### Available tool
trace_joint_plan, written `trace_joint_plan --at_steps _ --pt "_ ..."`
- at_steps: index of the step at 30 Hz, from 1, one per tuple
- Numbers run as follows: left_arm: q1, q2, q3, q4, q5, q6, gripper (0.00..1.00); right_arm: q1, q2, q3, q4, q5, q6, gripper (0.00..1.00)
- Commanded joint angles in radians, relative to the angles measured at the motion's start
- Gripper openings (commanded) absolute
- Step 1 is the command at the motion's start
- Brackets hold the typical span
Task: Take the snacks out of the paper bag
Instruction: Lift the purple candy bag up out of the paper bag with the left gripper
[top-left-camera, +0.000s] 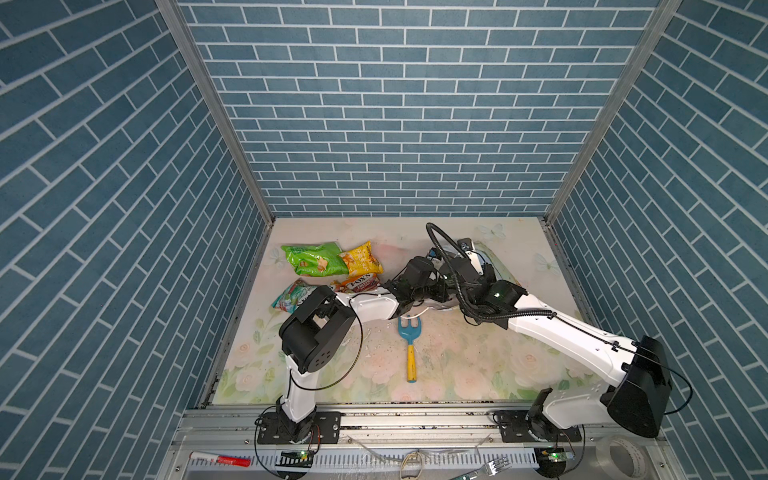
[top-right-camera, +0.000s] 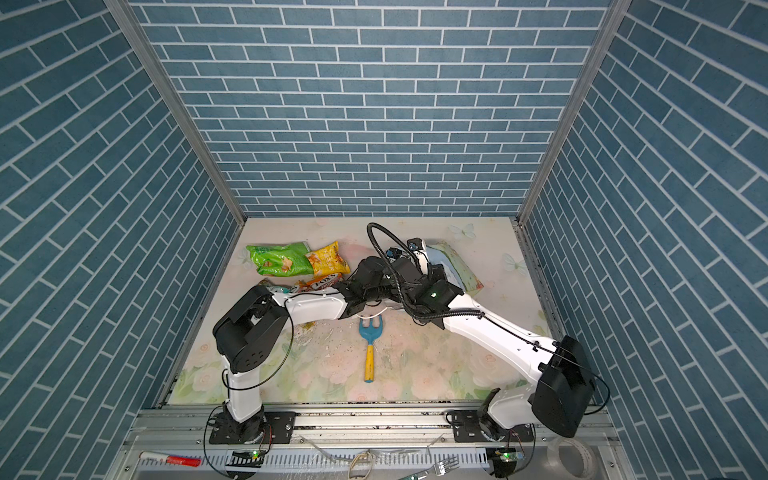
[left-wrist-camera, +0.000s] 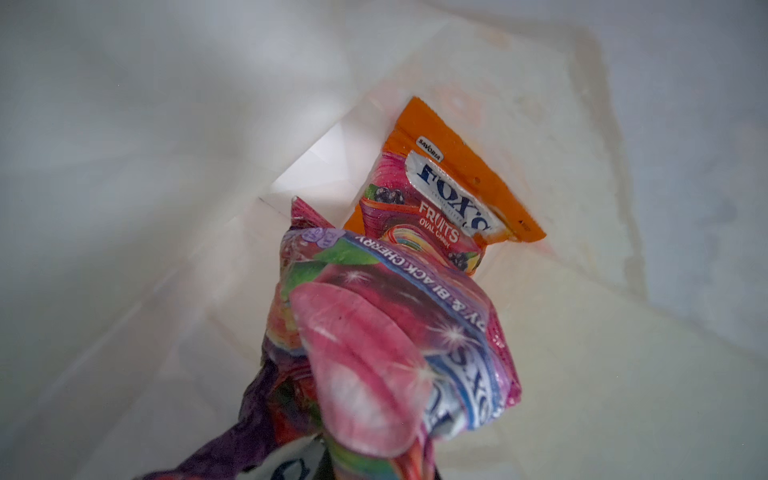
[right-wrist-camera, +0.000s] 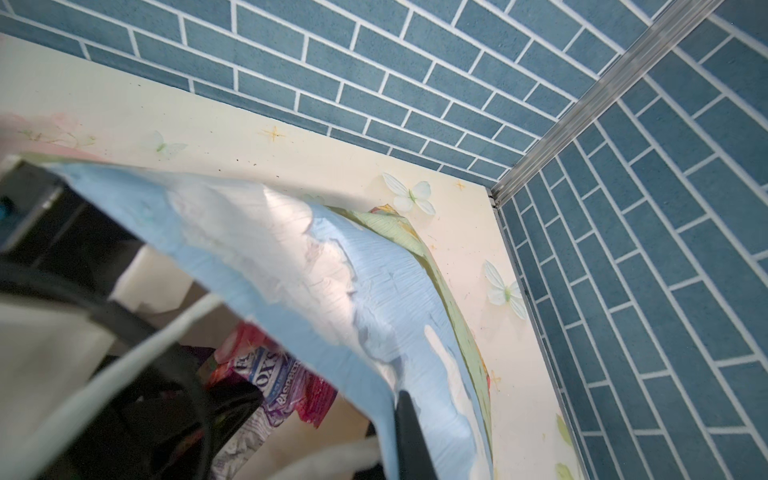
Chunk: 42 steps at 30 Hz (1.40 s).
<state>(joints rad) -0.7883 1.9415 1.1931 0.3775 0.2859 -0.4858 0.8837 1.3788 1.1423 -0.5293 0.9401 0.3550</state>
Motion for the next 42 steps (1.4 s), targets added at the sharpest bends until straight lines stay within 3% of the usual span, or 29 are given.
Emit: trace_joint_plan --at_steps 1,18,30,42 --pt "0.020 0.006 0.034 0.054 0.026 -0.050 0.00 0.008 -0.022 -0.009 -0.056 0.085 0.054 0.00" --pt "0.106 0.069 0.077 0.196 0.189 -0.287 0.00 0.018 0.010 -0.019 -0.061 0.081 0.082 0.00" --pt "0.125 0.015 0.079 0.117 0.191 -0.226 0.00 0.019 0.022 -0.018 -0.067 0.077 0.078 0.00" --pt "0.151 -0.020 0.122 0.086 0.224 -0.248 0.00 0.019 0.023 -0.035 -0.048 0.055 0.071 0.00"
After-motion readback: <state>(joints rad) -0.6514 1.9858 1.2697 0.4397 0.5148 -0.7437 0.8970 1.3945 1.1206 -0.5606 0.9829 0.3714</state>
